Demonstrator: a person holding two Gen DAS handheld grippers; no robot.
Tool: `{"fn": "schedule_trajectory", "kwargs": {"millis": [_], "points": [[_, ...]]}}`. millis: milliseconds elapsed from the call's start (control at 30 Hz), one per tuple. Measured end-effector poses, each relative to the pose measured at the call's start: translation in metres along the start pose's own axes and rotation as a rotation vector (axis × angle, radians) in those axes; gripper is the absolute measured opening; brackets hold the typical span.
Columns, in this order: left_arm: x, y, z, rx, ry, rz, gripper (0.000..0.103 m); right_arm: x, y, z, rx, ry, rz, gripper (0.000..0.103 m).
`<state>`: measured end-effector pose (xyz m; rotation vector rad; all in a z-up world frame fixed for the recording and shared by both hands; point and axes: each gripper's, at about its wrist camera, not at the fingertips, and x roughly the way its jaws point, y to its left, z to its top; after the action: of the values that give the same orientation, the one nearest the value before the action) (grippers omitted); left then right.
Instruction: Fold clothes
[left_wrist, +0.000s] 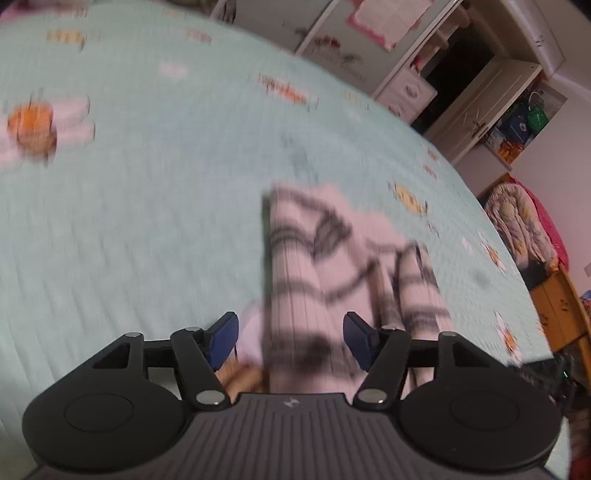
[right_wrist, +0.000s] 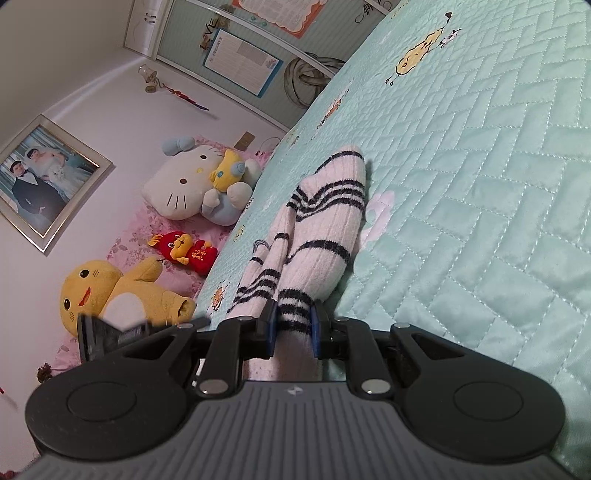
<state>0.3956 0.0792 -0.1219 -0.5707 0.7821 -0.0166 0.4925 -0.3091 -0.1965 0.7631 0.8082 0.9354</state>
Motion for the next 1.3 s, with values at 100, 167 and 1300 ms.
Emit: {"fn": "schedule_trajectory", "kwargs": {"millis": [100, 167, 1300], "points": [[0.004, -0.008, -0.014, 0.060, 0.011, 0.055, 0.017, 0.000, 0.000, 0.000, 0.002, 0.000, 0.002, 0.018], [0.005, -0.013, -0.019, 0.081, 0.028, 0.051, 0.011, 0.000, 0.000, 0.000, 0.003, 0.000, 0.003, 0.018], [-0.063, -0.004, -0.079, 0.064, -0.011, 0.175, 0.020, -0.001, -0.004, 0.002, 0.009, -0.002, 0.000, 0.016]]}}
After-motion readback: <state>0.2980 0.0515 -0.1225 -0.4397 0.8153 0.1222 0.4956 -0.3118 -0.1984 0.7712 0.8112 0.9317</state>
